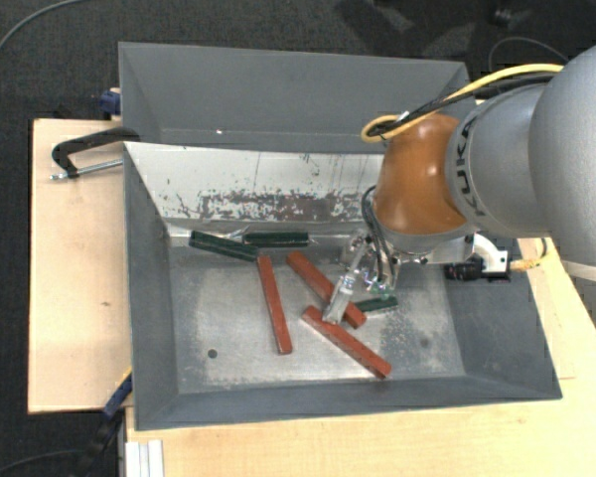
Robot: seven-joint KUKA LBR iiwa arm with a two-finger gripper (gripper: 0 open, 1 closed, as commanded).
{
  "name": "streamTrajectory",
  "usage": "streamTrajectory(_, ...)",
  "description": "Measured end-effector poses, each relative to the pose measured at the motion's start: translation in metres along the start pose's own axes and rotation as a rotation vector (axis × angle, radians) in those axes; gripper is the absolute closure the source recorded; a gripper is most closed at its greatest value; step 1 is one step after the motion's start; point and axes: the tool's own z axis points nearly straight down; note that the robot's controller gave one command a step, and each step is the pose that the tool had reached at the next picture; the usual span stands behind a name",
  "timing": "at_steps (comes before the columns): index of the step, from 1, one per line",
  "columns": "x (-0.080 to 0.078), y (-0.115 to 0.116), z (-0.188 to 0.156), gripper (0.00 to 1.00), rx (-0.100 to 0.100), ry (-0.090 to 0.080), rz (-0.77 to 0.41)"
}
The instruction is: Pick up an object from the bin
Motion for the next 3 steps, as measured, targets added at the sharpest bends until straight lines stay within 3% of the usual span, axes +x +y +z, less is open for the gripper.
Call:
streamTrajectory(1, 0.000, 0.000, 0.000, 1.00, -0.002, -0.003, 0.001)
streamTrajectory(2, 0.003, 0.042, -0.098, 1.00, -0.010, -0.016, -0.004)
streamTrajectory(3, 0.026, 0.043, -0.056, 1.00, 0.000, 0.000, -0.066)
